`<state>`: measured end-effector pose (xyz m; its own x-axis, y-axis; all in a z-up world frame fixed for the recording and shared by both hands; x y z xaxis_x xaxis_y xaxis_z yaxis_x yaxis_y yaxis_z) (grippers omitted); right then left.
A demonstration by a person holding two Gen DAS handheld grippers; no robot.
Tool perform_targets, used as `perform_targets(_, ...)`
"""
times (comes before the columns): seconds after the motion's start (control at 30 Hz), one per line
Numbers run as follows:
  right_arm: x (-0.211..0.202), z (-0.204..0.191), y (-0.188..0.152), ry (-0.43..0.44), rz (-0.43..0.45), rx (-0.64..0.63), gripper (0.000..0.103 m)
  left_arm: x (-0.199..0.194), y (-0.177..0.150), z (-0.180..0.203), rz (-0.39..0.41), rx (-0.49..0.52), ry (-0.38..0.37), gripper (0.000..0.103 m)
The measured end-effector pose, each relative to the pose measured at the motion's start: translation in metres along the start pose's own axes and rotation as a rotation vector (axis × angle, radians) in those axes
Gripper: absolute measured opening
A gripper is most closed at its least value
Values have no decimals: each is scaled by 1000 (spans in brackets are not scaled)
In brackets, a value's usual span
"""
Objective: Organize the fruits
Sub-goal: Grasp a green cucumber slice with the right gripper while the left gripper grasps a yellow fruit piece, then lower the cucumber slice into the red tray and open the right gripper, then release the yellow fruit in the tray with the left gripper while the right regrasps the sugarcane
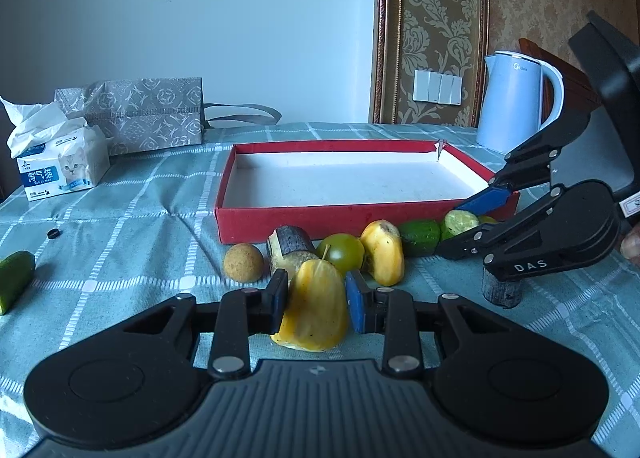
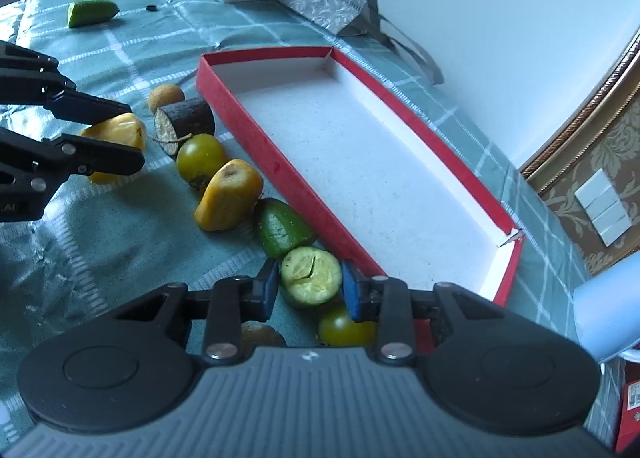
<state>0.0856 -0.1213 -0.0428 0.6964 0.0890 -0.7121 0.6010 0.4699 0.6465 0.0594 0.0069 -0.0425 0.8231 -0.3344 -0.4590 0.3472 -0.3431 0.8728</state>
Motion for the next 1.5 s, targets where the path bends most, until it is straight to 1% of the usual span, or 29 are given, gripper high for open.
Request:
perform_targets(0.07,-8,3,1,-2,26,19,32,0,0,0,2,-1,2,31)
perform_targets(0.17,-30,13,6,3,103,86,32,-1,1,-1,7,1,8,31)
perform_targets(0.27,-54,26,10,33,193,197,32,-2,1,-2,10,0,20,31)
perform_targets(0.37,-66,43,13,51,282,325,32,-2,1,-5,8,-10,35,31)
perform_targets(0.47,-65,64,17,32,363,452,32,-2,2,-7,13,-12,52,31)
perform_targets(0.53,-56,75,20,-19,391,493,32,-3,2,-8,13,-13,62,31)
perform_targets(0.6,-44,83,22,-48,398,529,32,-3,2,-9,15,-16,76,31)
perform_targets(0.67,-29,91,24,-96,398,545,32,-2,2,-10,13,-19,74,31)
perform_targets(0.83,10,106,21,-154,334,597,32,-3,3,-11,15,-21,74,31)
perform_targets(0.97,32,112,10,-168,279,642,32,-2,3,-10,15,-20,71,31)
perform_targets(1.0,36,111,8,-175,267,642,34,-2,3,-10,16,-20,70,31)
perform_targets(1.03,37,112,6,-182,264,644,45,-2,3,-10,15,-20,71,31)
perform_targets(1.07,34,114,4,-195,282,652,47,-3,3,-10,16,-21,71,31)
perform_targets(1.1,28,115,4,-201,307,658,47,-2,3,-10,16,-22,70,31)
perform_targets(1.23,-16,114,7,-152,445,672,48,-4,3,-10,21,-21,77,31)
perform_targets(1.27,-29,111,6,-133,479,675,52,-4,3,-11,23,-23,79,31)
perform_targets(1.33,-51,99,-1,-94,552,670,70,-7,5,-13,35,-30,84,31)
perform_targets(1.37,-60,89,-4,-69,576,652,72,-9,6,-15,45,-33,96,31)
perform_targets(1.43,-75,64,-11,8,609,592,73,-15,9,-19,67,-43,120,31)
perform_targets(1.5,-83,37,-16,79,607,520,73,-20,14,-24,80,-55,139,31)
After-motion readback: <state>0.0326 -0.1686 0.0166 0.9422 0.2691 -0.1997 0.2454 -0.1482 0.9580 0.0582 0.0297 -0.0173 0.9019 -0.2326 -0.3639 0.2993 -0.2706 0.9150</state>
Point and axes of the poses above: each gripper's, at about its wrist camera, not at the fingertips, and x roughly the way its jaws point, z to its right, y to its top, the point moved 9 cm from there along x, roughly the way its jaws point, and after that the axes turned 12 degrees about x, right-handed, at the moved point
